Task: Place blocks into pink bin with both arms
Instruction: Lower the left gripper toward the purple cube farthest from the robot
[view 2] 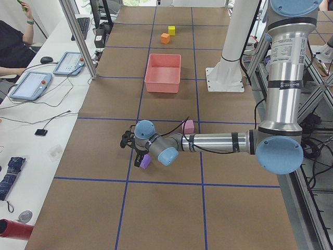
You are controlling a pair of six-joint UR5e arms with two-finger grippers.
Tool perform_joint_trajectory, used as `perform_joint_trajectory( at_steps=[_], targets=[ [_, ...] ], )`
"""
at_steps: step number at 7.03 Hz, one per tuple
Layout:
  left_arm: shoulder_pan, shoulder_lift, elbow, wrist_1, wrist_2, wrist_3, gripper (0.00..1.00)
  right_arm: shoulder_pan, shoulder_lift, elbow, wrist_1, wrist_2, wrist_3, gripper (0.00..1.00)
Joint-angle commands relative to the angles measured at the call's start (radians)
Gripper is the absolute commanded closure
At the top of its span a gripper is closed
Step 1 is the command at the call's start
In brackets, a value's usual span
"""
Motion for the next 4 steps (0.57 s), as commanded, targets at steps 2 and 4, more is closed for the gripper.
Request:
perform_joint_trajectory(
  at_steps=[2,4],
  targets=[
    [0.037,-0.018,0.032,-0.013,0.056,-0.008,0.00,-0.002,0.002,-0.002,0.000,0.000,0.038,0.00],
    [0.045,-0.024,0.040,-0.013,0.056,-0.008,0.00,-0.003,0.002,-0.002,0.000,0.000,0.039,0.00]
  ],
)
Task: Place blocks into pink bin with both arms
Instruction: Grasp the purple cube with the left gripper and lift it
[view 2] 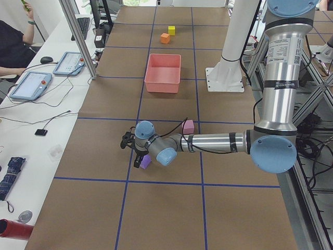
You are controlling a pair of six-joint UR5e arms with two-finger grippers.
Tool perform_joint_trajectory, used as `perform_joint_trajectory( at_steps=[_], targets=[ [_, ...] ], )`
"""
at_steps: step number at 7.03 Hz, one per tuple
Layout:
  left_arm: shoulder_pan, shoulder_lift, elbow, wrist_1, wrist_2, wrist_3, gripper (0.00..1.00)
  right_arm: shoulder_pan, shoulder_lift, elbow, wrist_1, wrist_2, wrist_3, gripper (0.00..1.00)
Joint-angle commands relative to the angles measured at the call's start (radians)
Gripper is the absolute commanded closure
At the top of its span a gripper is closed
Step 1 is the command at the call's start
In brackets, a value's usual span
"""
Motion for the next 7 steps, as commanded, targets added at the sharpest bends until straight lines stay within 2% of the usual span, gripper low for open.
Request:
perform_joint_trajectory(
  at_steps=[1,4,5,6,7],
  targets=[
    [0.020,-0.002,0.010,0.000,0.003,0.001,0.00,-0.001,0.000,0.000,0.000,0.000,0.005,0.00],
    [0.056,-0.004,0.039,0.005,0.004,0.005,0.01,-0.004,0.000,0.001,0.002,0.002,0.003,0.00],
    [0.057,-0.002,0.037,0.005,0.006,-0.003,0.45,-0.019,0.006,-0.002,0.000,-0.003,0.003,0.00],
    [0.052,0.001,0.013,0.006,-0.011,-0.011,0.99,-0.022,0.014,-0.002,0.000,-0.005,0.005,0.00],
    [0.044,0.016,-0.049,0.043,-0.064,-0.015,1.00,-0.021,0.023,0.000,0.000,-0.003,0.012,0.00]
  ],
)
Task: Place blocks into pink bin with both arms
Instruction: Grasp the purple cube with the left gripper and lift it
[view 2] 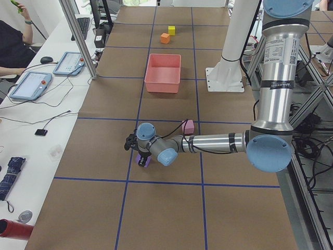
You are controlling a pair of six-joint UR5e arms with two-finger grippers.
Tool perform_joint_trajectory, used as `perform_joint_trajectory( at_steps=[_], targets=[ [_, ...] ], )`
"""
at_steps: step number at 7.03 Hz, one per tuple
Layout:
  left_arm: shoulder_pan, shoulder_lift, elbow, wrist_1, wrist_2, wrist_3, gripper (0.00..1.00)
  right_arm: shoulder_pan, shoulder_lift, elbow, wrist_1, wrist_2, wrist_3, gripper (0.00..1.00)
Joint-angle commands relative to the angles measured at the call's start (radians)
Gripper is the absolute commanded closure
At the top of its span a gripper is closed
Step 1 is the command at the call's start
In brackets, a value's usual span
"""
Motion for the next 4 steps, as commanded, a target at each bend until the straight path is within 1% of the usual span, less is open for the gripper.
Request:
perform_joint_trajectory(
  at_steps=[1,2,3,4],
  targets=[
    [-0.068,0.001,-0.088,0.092,-0.088,-0.007,1.00,-0.002,0.012,-0.005,-0.003,0.009,0.008,0.00],
    [-0.092,-0.002,-0.165,0.176,-0.136,-0.019,1.00,0.000,0.012,0.005,-0.002,0.009,0.007,0.00],
    [-0.109,-0.005,-0.303,0.283,-0.168,-0.156,1.00,0.000,0.017,-0.002,0.000,0.008,0.007,0.00],
    [-0.107,-0.039,-0.418,0.368,-0.167,-0.315,1.00,-0.002,0.021,0.002,0.000,0.008,0.007,0.00]
  ],
)
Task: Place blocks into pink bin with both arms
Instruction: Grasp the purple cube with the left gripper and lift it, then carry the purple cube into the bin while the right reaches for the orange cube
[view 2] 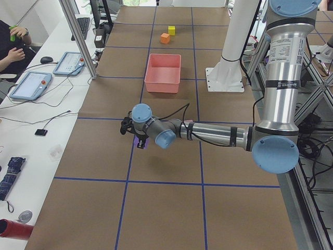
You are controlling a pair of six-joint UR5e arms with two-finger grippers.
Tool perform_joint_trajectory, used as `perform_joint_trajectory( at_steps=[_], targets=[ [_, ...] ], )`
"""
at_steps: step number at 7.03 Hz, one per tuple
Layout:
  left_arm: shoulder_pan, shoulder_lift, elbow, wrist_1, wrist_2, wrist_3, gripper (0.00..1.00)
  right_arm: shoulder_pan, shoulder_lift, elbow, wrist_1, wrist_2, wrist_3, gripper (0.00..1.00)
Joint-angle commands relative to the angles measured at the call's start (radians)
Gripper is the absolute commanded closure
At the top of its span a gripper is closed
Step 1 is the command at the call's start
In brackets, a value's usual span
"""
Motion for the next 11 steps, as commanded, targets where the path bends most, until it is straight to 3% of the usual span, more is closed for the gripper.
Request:
perform_joint_trajectory(
  at_steps=[1,3,5,7,8,9,11],
  targets=[
    [0.024,-0.095,-0.206,0.133,-0.020,-0.360,1.00,-0.001,0.007,0.005,0.001,0.001,0.001,0.00],
    [0.198,-0.263,-0.263,0.135,0.000,-0.733,1.00,-0.045,0.010,0.000,0.083,0.001,0.052,0.00],
    [0.343,-0.423,-0.271,0.169,0.098,-0.955,1.00,-0.119,0.013,0.017,0.158,0.004,0.061,0.00],
    [0.496,-0.611,-0.268,0.400,0.259,-0.994,1.00,-0.197,0.013,0.017,0.265,0.020,0.061,0.00],
    [0.585,-0.644,-0.263,0.444,0.370,-0.996,1.00,-0.237,0.013,0.017,0.296,0.020,0.061,0.00],
    [0.630,-0.651,-0.253,0.446,0.423,-0.997,1.00,-0.280,0.011,0.014,0.357,0.017,0.061,0.00],
    [0.664,-0.663,-0.224,0.443,0.459,-1.016,1.00,-0.378,0.011,0.011,0.453,-0.002,0.072,0.00]
  ],
)
